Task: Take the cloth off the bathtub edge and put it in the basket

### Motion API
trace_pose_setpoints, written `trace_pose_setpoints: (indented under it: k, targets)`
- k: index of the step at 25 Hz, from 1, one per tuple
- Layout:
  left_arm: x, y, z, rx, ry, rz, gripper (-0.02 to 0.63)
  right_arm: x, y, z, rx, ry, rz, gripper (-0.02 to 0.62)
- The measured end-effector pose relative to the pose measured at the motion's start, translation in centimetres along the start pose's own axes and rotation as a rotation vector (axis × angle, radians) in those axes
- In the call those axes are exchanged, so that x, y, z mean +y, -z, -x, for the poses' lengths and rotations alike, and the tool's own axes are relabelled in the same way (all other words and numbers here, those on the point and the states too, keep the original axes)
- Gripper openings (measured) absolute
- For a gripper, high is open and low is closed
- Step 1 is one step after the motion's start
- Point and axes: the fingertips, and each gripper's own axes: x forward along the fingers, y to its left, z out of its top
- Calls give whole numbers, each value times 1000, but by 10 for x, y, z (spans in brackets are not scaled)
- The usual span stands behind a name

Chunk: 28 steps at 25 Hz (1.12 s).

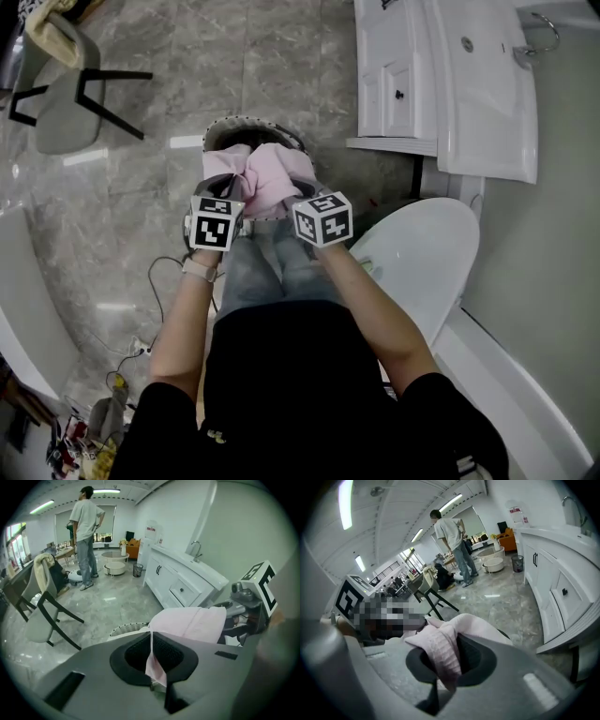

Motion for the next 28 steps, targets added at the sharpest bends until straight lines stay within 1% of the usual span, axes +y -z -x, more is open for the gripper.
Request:
trace_pose_setpoints:
  k: [7, 12, 15, 18, 21, 24, 27, 28]
  targets:
    - [21, 42, -71, 118, 20, 27, 28, -33, 47, -60, 137, 62, 3, 34]
    - [36, 61, -113, 167, 23, 37, 28, -60, 75, -97, 211, 98, -12, 34]
    - [56, 73, -136, 199, -17, 0, 31, -75, 95, -119, 251, 108, -23, 35]
    - [67, 90, -153, 232, -22, -13, 35, -87, 111, -135, 281, 121, -23, 56]
    - [68, 105, -164, 251, 9, 14, 62, -93, 119, -141, 292, 140, -37, 84]
    - [74, 108, -163, 257, 2, 10, 126, -90, 122, -142, 287, 153, -51, 130]
    - [74, 110, -161, 255, 8, 9, 172, -84, 116, -141, 263, 153, -54, 146]
    - [74, 112, -161, 256, 8, 10, 175, -81, 113, -140, 257, 149, -51, 146]
